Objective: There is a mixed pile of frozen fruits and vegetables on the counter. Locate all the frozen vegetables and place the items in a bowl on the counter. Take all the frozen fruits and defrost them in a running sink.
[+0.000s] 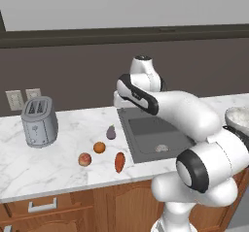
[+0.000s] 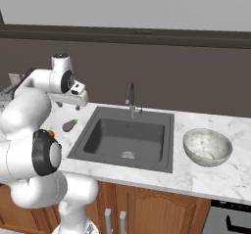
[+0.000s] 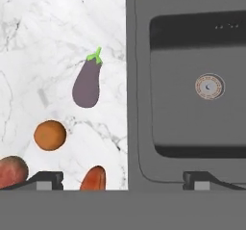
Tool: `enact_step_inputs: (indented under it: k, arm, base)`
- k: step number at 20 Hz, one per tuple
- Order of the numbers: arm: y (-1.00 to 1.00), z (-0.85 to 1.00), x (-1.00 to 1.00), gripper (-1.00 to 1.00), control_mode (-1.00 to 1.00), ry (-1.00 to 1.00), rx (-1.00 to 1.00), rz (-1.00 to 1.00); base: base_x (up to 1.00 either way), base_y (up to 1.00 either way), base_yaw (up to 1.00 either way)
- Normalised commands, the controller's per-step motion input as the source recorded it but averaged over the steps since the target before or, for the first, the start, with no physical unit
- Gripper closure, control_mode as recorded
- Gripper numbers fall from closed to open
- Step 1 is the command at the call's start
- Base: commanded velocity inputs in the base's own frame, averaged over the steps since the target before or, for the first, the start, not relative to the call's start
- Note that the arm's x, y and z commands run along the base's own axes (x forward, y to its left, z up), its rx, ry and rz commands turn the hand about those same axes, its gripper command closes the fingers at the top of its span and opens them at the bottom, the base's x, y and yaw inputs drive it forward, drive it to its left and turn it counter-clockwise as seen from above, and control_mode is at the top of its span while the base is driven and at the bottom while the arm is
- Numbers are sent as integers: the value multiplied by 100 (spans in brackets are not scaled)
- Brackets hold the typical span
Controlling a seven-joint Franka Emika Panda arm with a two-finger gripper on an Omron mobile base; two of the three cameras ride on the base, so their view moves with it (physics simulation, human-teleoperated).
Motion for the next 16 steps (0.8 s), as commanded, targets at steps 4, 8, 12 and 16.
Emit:
enact_step_inputs:
  k: [4,8,12,16]
  arm:
    - [36,-38,32,-100,-100,12,-3,3]
    - [26,-45,41,-100,-100,13,-2,3]
    - [17,-53,43,-100,-100,8,-1,3]
    - [17,-53,41,-100,-100,6,0,3]
  base:
    - [0,0,0]
    - [0,0,0]
    - [0,0,0]
    - [0,0,0]
